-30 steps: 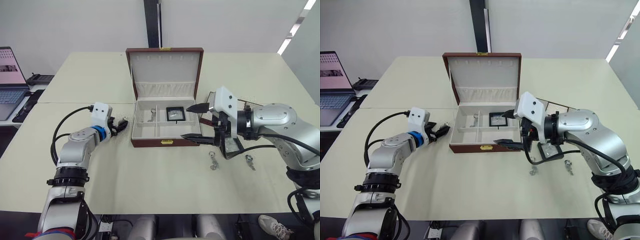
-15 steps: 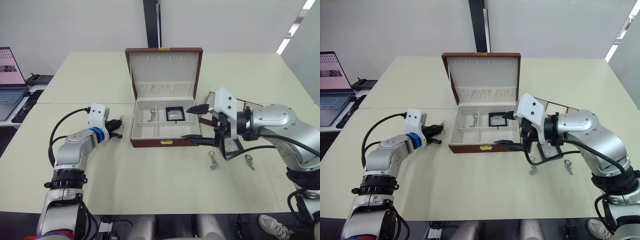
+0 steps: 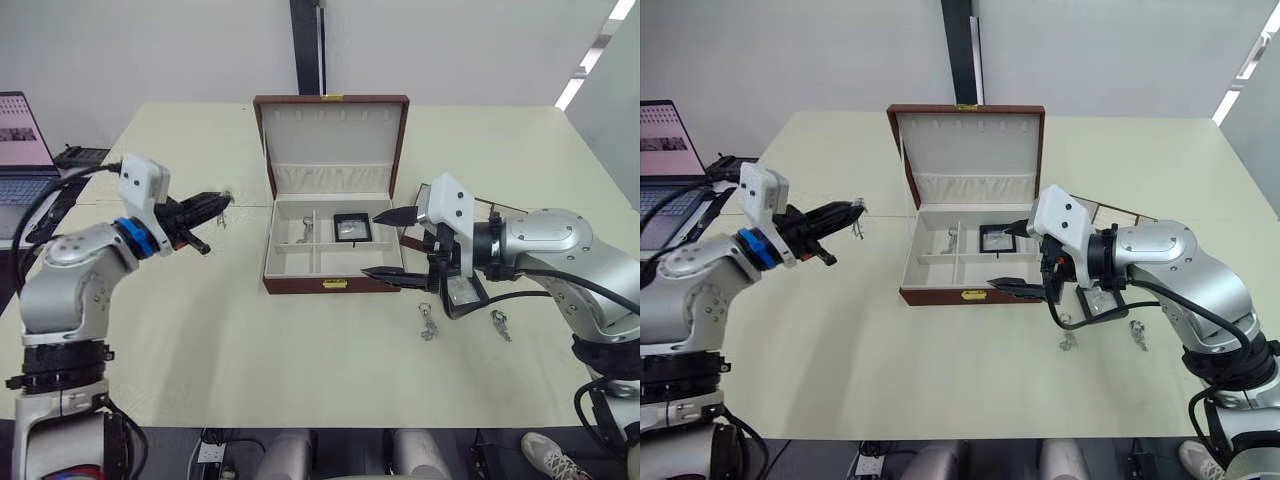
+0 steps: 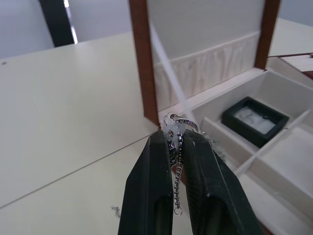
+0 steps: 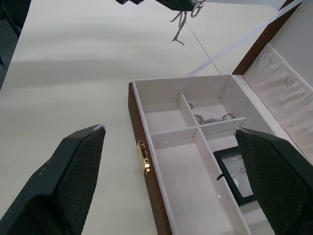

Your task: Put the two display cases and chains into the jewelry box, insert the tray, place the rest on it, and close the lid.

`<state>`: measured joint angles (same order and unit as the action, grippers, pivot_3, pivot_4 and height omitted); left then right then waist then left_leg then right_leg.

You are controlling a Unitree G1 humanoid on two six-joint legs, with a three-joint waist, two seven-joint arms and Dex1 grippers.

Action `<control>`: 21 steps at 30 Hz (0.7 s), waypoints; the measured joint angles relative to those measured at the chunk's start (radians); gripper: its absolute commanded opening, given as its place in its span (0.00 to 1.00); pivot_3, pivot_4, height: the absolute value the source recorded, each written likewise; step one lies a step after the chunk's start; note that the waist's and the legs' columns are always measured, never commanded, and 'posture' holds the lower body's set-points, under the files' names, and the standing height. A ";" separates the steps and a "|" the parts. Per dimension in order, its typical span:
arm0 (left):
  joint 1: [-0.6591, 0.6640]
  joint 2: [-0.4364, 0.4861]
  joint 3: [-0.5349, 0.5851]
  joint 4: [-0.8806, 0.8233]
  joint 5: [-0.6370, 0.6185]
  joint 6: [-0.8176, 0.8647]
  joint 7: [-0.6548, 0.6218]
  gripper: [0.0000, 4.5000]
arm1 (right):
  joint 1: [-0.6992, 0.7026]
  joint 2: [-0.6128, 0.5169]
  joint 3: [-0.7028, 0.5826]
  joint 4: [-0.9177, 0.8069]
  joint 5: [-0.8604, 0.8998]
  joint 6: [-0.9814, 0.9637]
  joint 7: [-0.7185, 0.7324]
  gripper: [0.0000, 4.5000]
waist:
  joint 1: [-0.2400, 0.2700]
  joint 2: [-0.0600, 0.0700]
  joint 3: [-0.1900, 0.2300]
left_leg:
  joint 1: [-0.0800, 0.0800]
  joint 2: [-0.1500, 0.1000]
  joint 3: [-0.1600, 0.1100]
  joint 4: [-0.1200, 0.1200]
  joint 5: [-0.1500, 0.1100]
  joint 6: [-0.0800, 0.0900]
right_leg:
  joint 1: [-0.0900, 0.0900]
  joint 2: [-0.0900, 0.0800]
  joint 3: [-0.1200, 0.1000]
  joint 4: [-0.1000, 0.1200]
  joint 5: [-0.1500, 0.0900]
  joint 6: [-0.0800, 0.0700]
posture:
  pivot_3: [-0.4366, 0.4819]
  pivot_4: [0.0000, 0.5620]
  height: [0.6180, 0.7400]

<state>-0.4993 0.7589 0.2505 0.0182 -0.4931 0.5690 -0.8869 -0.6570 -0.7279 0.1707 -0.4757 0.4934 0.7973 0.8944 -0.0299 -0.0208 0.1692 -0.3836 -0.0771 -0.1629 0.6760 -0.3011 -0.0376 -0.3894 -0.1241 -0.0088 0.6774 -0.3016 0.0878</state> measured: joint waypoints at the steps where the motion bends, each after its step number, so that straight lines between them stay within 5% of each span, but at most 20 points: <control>1: -0.018 0.010 -0.015 -0.012 -0.010 0.015 -0.024 0.01 | 0.000 0.000 0.000 0.001 0.000 -0.003 0.000 1.00 | 0.000 0.000 0.000 | 0.000 0.000 0.000 0.000 0.000 0.000 | 0.000 0.000 0.000 0.000 0.000 0.000 | 0.48 0.27 1.00; 11: -0.146 0.032 -0.184 -0.060 -0.020 0.077 -0.147 0.01 | 0.000 0.002 0.004 0.009 -0.001 -0.006 -0.001 1.00 | -0.005 0.000 0.000 | 0.000 0.000 0.000 0.000 0.000 0.000 | 0.000 0.001 0.000 0.000 0.000 0.000 | 0.48 0.27 1.00; 21: -0.139 0.029 -0.334 -0.003 0.134 -0.012 -0.174 0.00 | 0.016 -0.011 0.004 -0.012 -0.001 0.002 -0.010 1.00 | -0.003 0.000 0.000 | 0.000 0.000 0.000 0.000 0.000 0.000 | 0.000 0.001 0.000 0.000 0.000 0.000 | 0.48 0.27 1.00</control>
<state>-0.6386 0.7879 -0.0838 0.0152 -0.3592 0.5571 -1.0606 -0.6406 -0.7386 0.1748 -0.4872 0.4928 0.7994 0.8842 -0.0328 -0.0207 0.1693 -0.3836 -0.0770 -0.1629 0.6759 -0.3011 -0.0375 -0.3895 -0.1229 -0.0092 0.6776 -0.3016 0.0879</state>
